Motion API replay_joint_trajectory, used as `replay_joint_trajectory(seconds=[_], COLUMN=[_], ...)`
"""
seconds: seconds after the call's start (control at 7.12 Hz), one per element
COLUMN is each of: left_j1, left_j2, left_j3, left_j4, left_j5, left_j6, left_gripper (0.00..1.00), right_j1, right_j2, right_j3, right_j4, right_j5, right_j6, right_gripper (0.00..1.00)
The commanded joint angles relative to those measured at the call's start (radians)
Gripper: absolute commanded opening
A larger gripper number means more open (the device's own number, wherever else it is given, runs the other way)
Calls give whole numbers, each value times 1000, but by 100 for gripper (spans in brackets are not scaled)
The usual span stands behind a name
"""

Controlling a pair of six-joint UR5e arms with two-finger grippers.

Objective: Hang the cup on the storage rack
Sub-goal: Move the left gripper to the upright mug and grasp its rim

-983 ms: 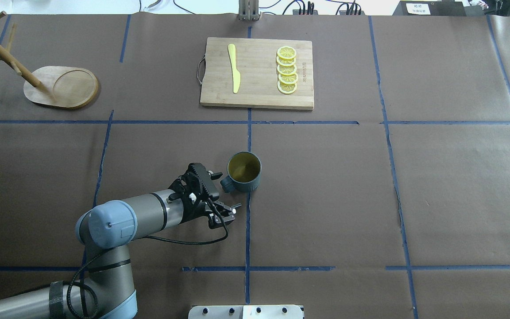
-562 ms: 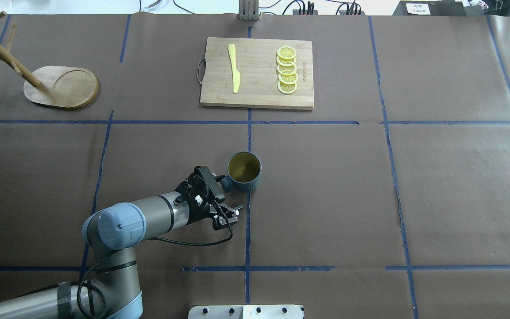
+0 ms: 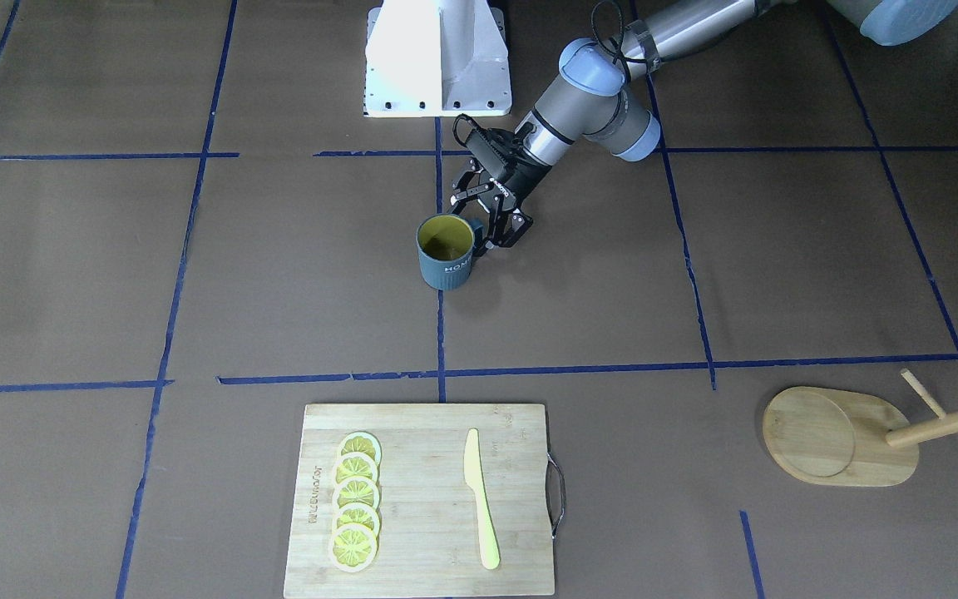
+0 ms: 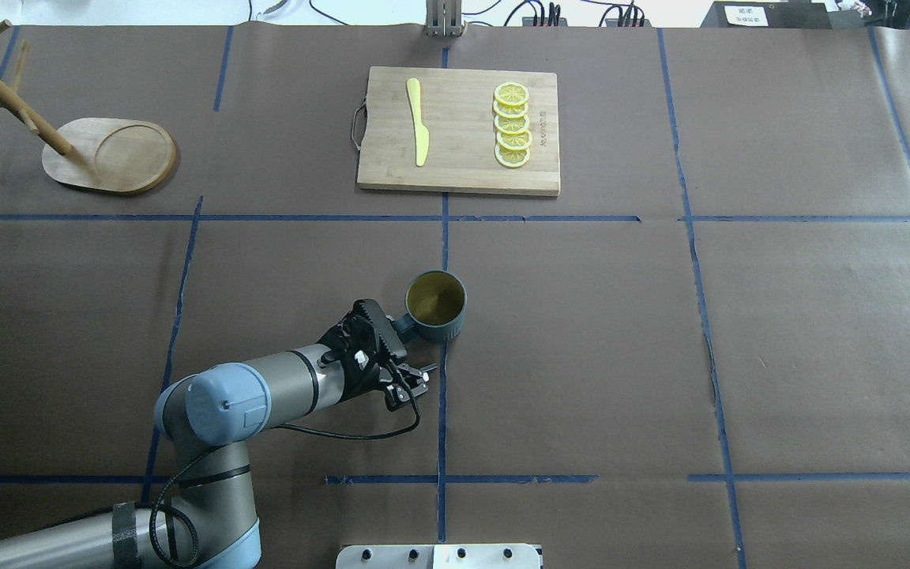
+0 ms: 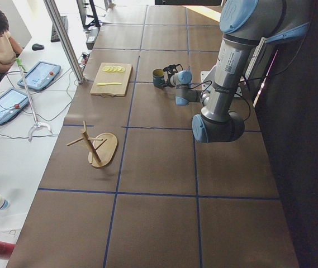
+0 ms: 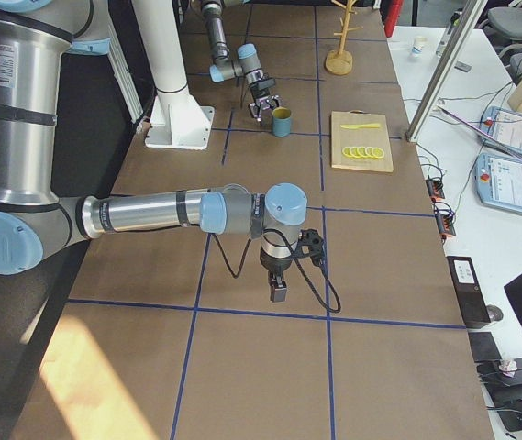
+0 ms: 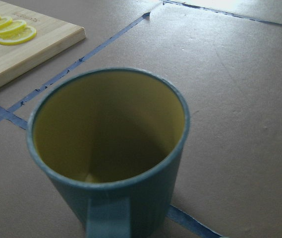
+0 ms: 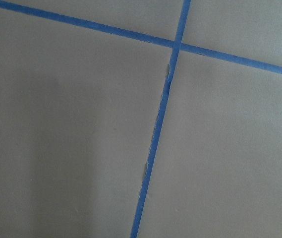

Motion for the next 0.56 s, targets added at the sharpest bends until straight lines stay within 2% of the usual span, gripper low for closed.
replay_joint_trajectory(seconds=[0.0, 0.14, 0.28, 0.42], left_j1=[0, 0, -1, -4], left_j2=[-1, -6, -7, -9], left_j3=[6, 4, -4, -8], left_j4=[0, -3, -5, -58], left_j5=[11, 11, 13, 17], left_j6=[-3, -4, -6, -13], left_gripper=[18, 8, 4, 0], right_j1=[0, 0, 0, 0], right_j2=[0, 0, 0, 0], right_j3=[0, 0, 0, 0], right_j4=[0, 0, 0, 0], right_j5=[0, 0, 0, 0], right_j6=[1, 1, 1, 1], right_gripper=[100, 100, 100, 100])
